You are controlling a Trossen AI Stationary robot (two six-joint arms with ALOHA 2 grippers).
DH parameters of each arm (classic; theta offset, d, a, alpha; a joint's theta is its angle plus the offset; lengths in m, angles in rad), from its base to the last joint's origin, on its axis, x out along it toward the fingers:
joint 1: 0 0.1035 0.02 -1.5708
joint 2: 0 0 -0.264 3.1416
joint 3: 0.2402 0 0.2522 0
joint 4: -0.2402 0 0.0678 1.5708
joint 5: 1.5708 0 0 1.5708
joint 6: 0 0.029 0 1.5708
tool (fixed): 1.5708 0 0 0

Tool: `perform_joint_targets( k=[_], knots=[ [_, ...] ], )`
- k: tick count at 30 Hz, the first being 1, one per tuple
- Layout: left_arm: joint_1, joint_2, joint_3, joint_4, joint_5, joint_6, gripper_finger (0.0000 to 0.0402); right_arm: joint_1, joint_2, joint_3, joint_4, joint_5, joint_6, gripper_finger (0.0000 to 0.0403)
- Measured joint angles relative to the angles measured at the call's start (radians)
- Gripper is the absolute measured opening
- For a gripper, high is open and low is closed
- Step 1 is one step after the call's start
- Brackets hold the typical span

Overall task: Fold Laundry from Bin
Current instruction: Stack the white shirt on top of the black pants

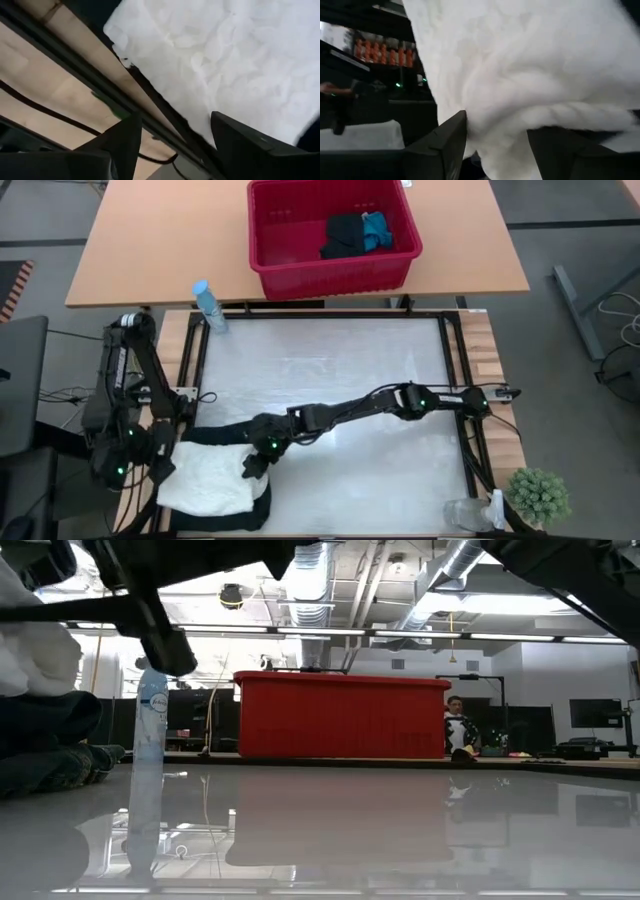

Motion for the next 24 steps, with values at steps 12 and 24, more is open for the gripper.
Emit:
perform_joint_targets(
  k=[12, 24],
  knots=[
    [-0.001, -0.179, 0.001, -0.055, -0.124, 0.041, 0.0225, -0.086, -0.100, 0.001, -0.297, 0.016, -0.228, 0.0222],
    [0.000, -0.251, 0.094, -0.085, -0.542, 0.181, 0.0226, -0.030, -0.160, 0.003, -0.003, 0.110, -0.586, 0.0209]
  ],
)
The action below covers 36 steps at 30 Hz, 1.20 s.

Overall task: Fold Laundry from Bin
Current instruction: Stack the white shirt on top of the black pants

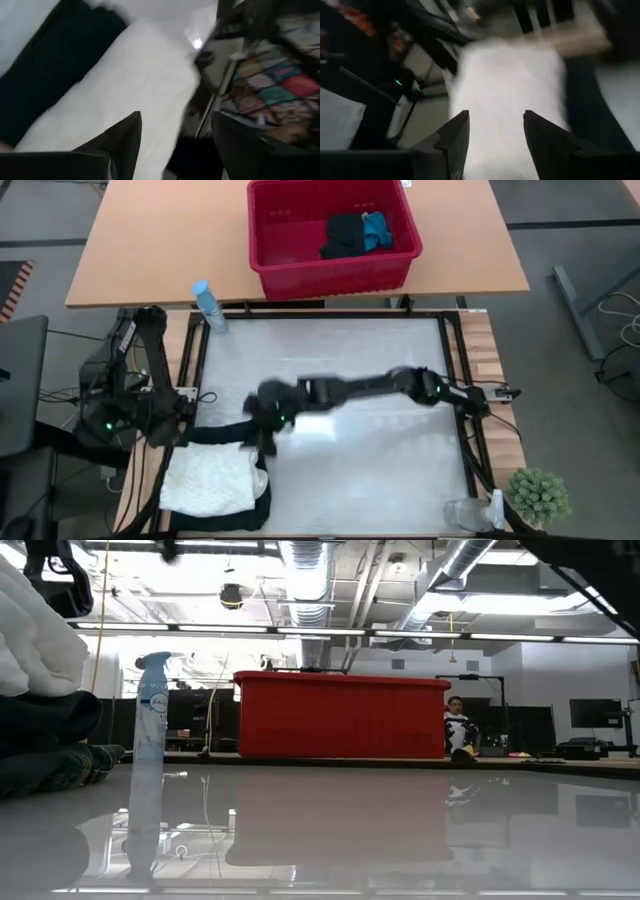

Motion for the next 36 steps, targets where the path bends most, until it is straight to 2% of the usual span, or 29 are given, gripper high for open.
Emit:
perform_joint_targets(
  k=[4, 8, 15, 20, 25, 32, 36],
  knots=[
    [0.000, 0.012, 0.075, -0.030, -0.147, 0.119, 0.0226, 0.055, 0.063, 0.000, 0.276, 0.033, -0.085, 0.0182],
    [0.002, 0.013, 0.129, -0.054, -0.295, 0.212, 0.0226, 0.059, 0.135, 0.000, 0.464, 0.075, -0.093, 0.0144],
    [0.002, 0.014, 0.153, -0.053, -0.476, 0.350, 0.0226, 0.078, 0.184, -0.001, 0.552, 0.134, -0.094, 0.0090],
    [0.002, 0.023, 0.147, -0.054, -0.523, 0.360, 0.0226, 0.109, 0.229, 0.000, 0.544, 0.182, -0.116, 0.0066],
    [0.013, 0.115, 0.147, -0.049, -0.478, 0.418, 0.0219, 0.129, 0.258, -0.002, 0.479, 0.225, -0.095, 0.0062],
    [0.060, 0.302, 0.146, -0.048, -0.288, 0.379, 0.0200, 0.116, 0.262, -0.007, 0.328, 0.230, -0.124, 0.0062],
    [0.078, 0.382, 0.146, -0.045, -0.109, 0.390, 0.0199, 0.110, 0.262, -0.007, 0.262, 0.224, -0.126, 0.0061]
  ],
)
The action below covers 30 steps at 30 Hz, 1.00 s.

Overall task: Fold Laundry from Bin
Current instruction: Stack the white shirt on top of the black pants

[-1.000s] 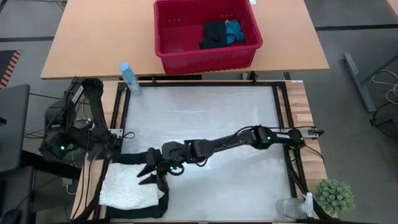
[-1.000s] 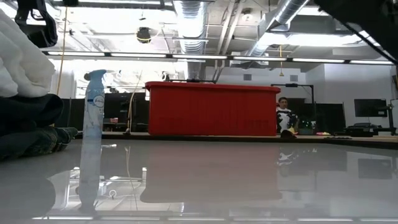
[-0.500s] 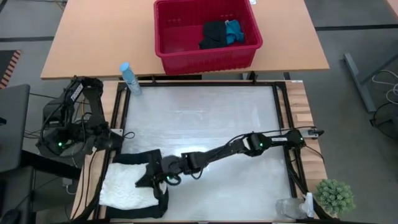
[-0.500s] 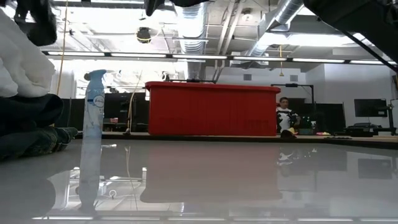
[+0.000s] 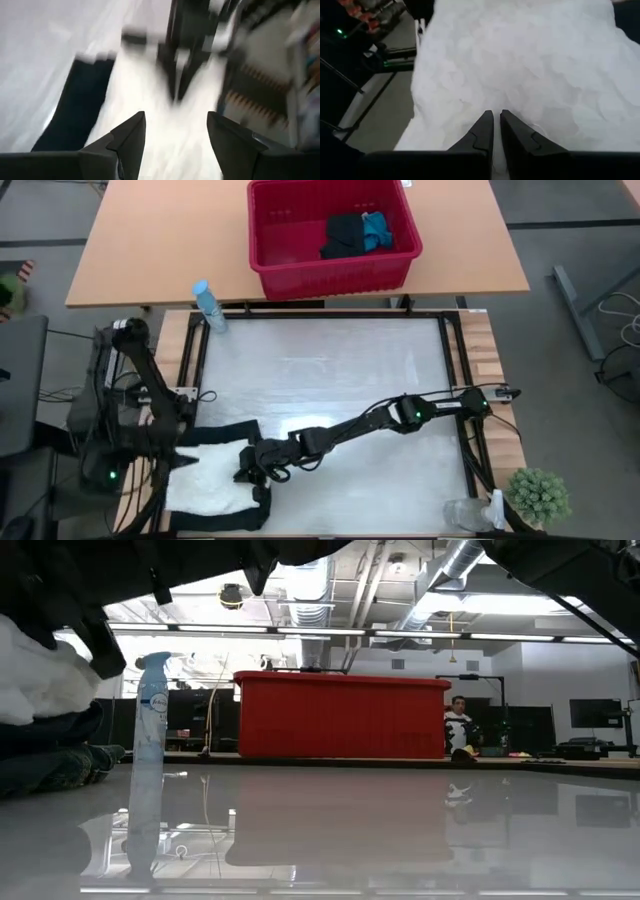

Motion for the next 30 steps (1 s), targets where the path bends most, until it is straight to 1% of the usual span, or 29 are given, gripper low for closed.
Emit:
perform_joint_targets(
  k=[5, 10, 13, 16, 19, 21, 23, 26, 28, 30],
  knots=[
    [0.056, 0.026, 0.000, 0.021, 0.344, 0.116, 0.0199, -0.006, 0.000, 0.000, 0.061, -0.024, -0.016, 0.0061],
    [0.155, 0.026, 0.000, 0.062, 0.560, 0.236, 0.0199, -0.006, 0.000, 0.000, 0.083, -0.024, -0.016, 0.0061],
    [0.209, 0.037, 0.000, 0.104, 0.658, 0.284, 0.0199, -0.006, 0.000, 0.000, 0.087, -0.024, -0.016, 0.0061],
    [0.232, 0.061, 0.000, 0.152, 0.697, 0.329, 0.0199, -0.006, 0.000, 0.000, 0.090, -0.024, -0.015, 0.0061],
    [0.248, 0.112, 0.000, 0.190, 0.754, 0.380, 0.0199, -0.006, 0.000, 0.000, 0.091, -0.024, 0.005, 0.0061],
    [0.255, 0.151, 0.000, 0.195, 0.814, 0.422, 0.0199, -0.006, 0.000, 0.000, 0.091, -0.024, 0.010, 0.0061],
    [0.256, 0.191, 0.000, 0.180, 0.851, 0.456, 0.0199, -0.006, 0.000, 0.000, 0.091, -0.024, 0.010, 0.0061],
    [0.255, 0.233, 0.000, 0.162, 0.846, 0.507, 0.0199, -0.006, 0.000, 0.000, 0.091, -0.024, 0.010, 0.0061],
    [0.256, 0.252, -0.001, 0.178, 0.818, 0.530, 0.0199, -0.006, 0.000, 0.000, 0.091, -0.024, 0.010, 0.0061],
    [0.255, 0.261, -0.020, 0.232, 0.799, 0.543, 0.0199, -0.006, 0.000, 0.000, 0.091, -0.024, 0.010, 0.0062]
  ],
)
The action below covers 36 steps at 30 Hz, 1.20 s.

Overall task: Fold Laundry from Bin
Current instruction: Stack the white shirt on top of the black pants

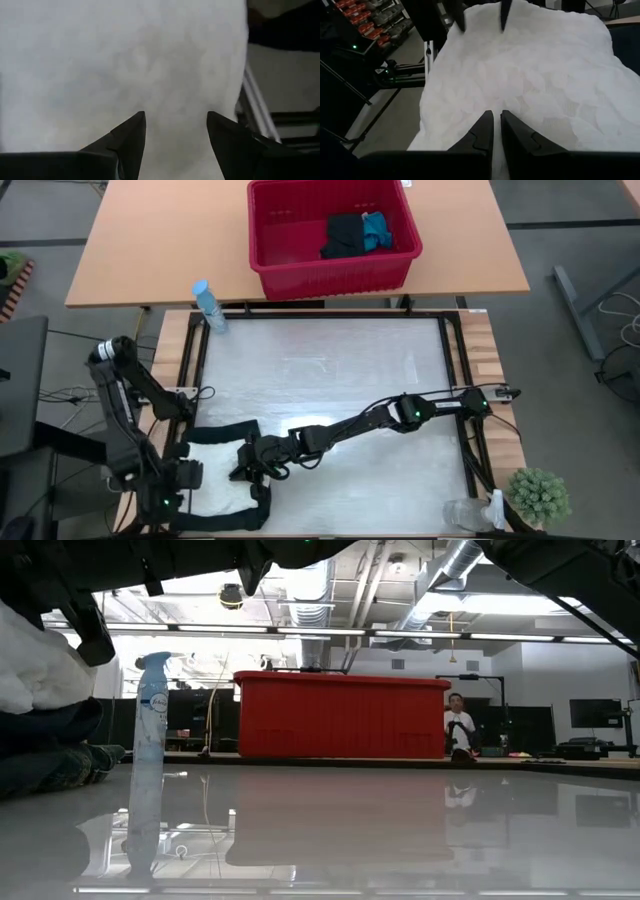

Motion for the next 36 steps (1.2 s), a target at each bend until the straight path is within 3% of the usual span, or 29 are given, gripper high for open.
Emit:
perform_joint_targets(
  k=[5, 14, 22, 30, 36],
  knots=[
    [-0.033, -0.002, -0.155, 0.204, 0.043, -0.071, 0.0199, 0.000, 0.000, 0.000, 0.000, 0.000, 0.000, 0.0062],
    [-0.071, -0.007, -0.308, 0.336, 0.046, -0.158, 0.0199, 0.000, 0.000, 0.000, 0.001, -0.003, -0.001, 0.0062],
    [-0.045, -0.043, -0.324, 0.350, 0.040, -0.185, 0.0199, -0.003, -0.002, 0.000, -0.119, -0.002, -0.040, 0.0062],
    [-0.019, -0.179, -0.325, 0.323, -0.108, -0.278, 0.0199, -0.018, -0.005, 0.002, -0.260, 0.021, -0.087, 0.0062],
    [-0.015, -0.244, -0.303, 0.298, -0.134, -0.308, 0.0199, -0.007, -0.024, 0.001, -0.273, 0.024, -0.117, 0.0062]
  ],
)
